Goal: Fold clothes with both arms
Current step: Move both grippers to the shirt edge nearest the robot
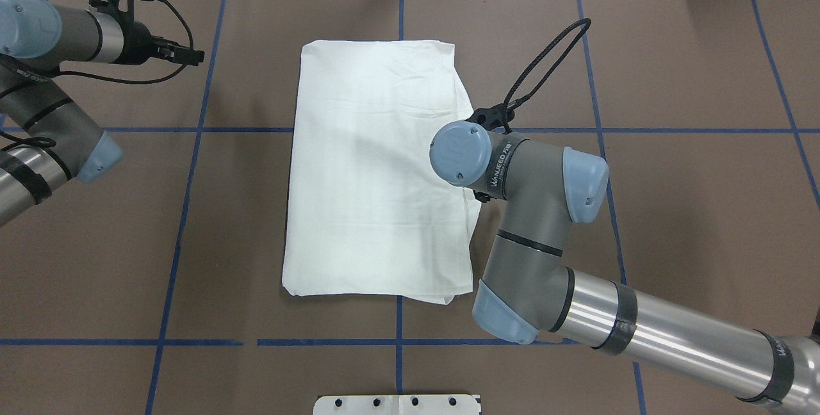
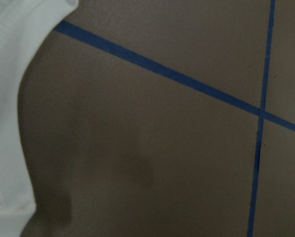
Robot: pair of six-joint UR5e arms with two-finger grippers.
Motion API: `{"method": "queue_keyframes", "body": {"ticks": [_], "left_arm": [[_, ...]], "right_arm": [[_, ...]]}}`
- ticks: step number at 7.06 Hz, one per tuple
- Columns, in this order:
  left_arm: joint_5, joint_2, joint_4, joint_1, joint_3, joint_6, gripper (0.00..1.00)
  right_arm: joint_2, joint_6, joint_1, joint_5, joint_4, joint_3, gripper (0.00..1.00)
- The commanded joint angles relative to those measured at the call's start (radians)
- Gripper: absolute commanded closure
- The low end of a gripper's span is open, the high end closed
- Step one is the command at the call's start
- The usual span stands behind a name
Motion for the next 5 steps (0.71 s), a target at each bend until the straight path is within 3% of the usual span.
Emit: {"method": "queue_keyframes", "body": {"ticks": [1, 3, 5], "left_arm": [[-0.057, 0.042, 0.008, 0.000, -0.081, -0.002, 0.00], [-0.088, 0.134, 0.041, 0.046, -0.289, -0.132, 0.00], [-0.081, 0.288, 0.042, 0.190, -0.554, -0.320, 0.00]], "right_arm": [[-0.014, 0.060, 0.011, 0.095, 0.147, 0.118, 0.00], [-0.154, 0.199, 0.000, 0.139, 0.325, 0.283, 0.00], [-0.320, 0.398, -0.035, 0.116, 0.631, 0.327, 0.00]]}}
